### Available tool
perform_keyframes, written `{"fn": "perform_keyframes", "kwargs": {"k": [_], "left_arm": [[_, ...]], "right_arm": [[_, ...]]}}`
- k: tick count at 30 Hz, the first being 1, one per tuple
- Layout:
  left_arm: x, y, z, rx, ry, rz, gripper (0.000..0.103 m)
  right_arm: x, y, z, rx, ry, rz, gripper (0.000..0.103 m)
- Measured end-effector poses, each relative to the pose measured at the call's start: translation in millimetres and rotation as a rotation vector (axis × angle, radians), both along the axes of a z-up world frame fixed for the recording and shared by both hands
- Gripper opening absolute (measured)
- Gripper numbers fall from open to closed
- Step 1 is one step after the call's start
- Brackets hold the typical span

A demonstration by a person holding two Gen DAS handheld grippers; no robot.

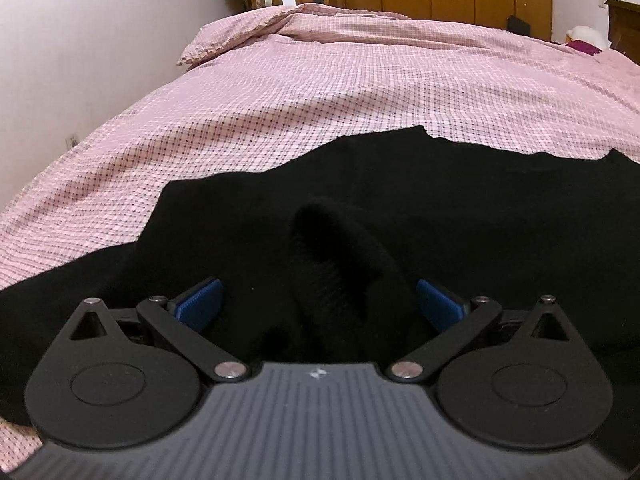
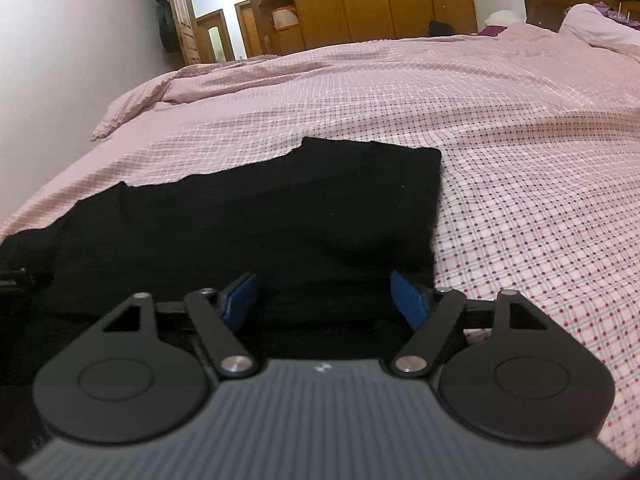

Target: Fold small clothes

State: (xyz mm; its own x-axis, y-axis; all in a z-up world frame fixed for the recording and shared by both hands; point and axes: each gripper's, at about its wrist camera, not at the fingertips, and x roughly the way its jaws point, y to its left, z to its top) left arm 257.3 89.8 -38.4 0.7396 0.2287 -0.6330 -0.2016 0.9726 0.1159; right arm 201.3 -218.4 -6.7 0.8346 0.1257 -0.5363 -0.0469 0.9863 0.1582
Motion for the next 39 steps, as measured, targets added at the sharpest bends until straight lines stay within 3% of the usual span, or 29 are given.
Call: {"fn": "perform_keyframes", "kwargs": {"k": [5,13,19,28,34,39], "left_arm": [[-19.3,6.4,13.7,-0.032,0.008,0.021,0.103],[-66.2,33.2,38.6,-0.006,-0.022,0.038,0.103],[-94.9,61.8,51.7,0.025,-0.042,0.09,0.103],[-122.7,109.1,44.9,0.003,-0.006,0.15,0.103],[-131.1,133.5,32.2,-0.072,0.037,0.168,0.103],[-131.5,143.5,21.3,-0.094,0.061,0.172,0.103]], "right_arm": [[-0.7,0.5,-0.4,0.012,-0.002,-0.001,0.077],[-3.5,1.3,7.4,0.023,0.019,-0.018,0.078],[-28.8,7.4,27.5,0.05,0.033,-0.003,0.078],[-73.7,25.4,41.2,0.031,0.056,0.072,0.078],[-74.2,41.4,17.4,0.006,0.123,0.094,0.078],[-76.6,49.9,7.8,-0.032,0.084,0.095,0.084]]}}
